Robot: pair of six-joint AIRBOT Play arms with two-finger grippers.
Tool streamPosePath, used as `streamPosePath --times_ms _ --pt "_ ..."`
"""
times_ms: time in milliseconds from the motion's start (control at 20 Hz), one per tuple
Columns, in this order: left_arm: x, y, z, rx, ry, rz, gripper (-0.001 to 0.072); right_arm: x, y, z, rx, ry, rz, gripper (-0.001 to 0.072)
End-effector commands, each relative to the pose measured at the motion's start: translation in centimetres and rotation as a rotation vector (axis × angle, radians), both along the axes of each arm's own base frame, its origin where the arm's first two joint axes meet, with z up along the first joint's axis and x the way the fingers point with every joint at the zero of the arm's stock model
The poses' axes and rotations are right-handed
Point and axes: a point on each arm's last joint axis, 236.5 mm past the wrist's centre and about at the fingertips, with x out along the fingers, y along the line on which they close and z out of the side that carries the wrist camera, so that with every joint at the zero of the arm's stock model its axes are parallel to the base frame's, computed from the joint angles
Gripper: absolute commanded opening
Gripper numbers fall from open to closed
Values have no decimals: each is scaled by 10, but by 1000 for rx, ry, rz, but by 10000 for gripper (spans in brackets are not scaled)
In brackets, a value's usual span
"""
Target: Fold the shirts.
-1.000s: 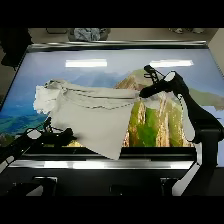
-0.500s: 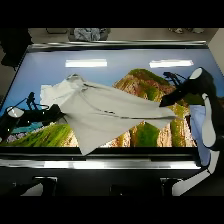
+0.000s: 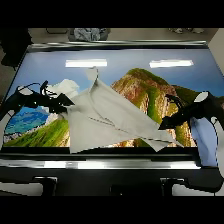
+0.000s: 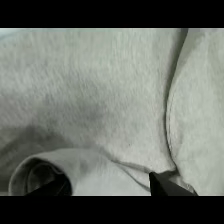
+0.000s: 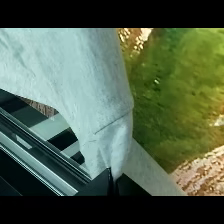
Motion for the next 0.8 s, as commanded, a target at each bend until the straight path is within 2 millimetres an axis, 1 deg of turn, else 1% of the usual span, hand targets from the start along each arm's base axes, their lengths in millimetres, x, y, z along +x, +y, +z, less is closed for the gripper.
streamPosePath --times_ms 0,50,100,150,200,300,350,400,450,550,600,650,700,750 --pt "-53 17 14 67 130 -202 566 5 -2 6 -30 -72 -44 48" --pt "-75 32 15 145 165 -234 566 6 -2 9 -33 -86 -46 48" --pt "-95 39 14 190 187 -247 567 6 -2 12 -34 -91 -45 48" --pt "-119 36 11 186 209 -248 571 4 -2 12 -33 -88 -41 48" --pt "-144 31 4 175 232 -241 572 4 -2 13 -32 -85 -40 48" --pt "-192 10 -16 104 268 -202 572 3 -2 13 -32 -85 -39 49" --pt "-212 0 -26 67 281 -181 571 4 -2 12 -33 -86 -40 49" --pt "-225 -8 -37 43 288 -150 571 4 -2 12 -33 -87 -40 49" --pt "-234 -16 -46 17 288 -118 570 4 -2 12 -33 -88 -41 49" --pt "-239 -32 -60 -18 287 -78 569 4 -2 13 -32 -86 -40 49" --pt "-236 -37 -65 -14 274 -65 569 2 -1 13 -30 -81 -38 49" --pt "-231 -42 -68 -1 249 -55 556 1 -1 13 -28 -77 -35 49" --pt "-225 -46 -70 13 234 -36 527 0 0 14 -25 -70 -31 49" --pt "-220 -50 -72 26 223 -11 526 -1 0 14 -23 -67 -29 49"
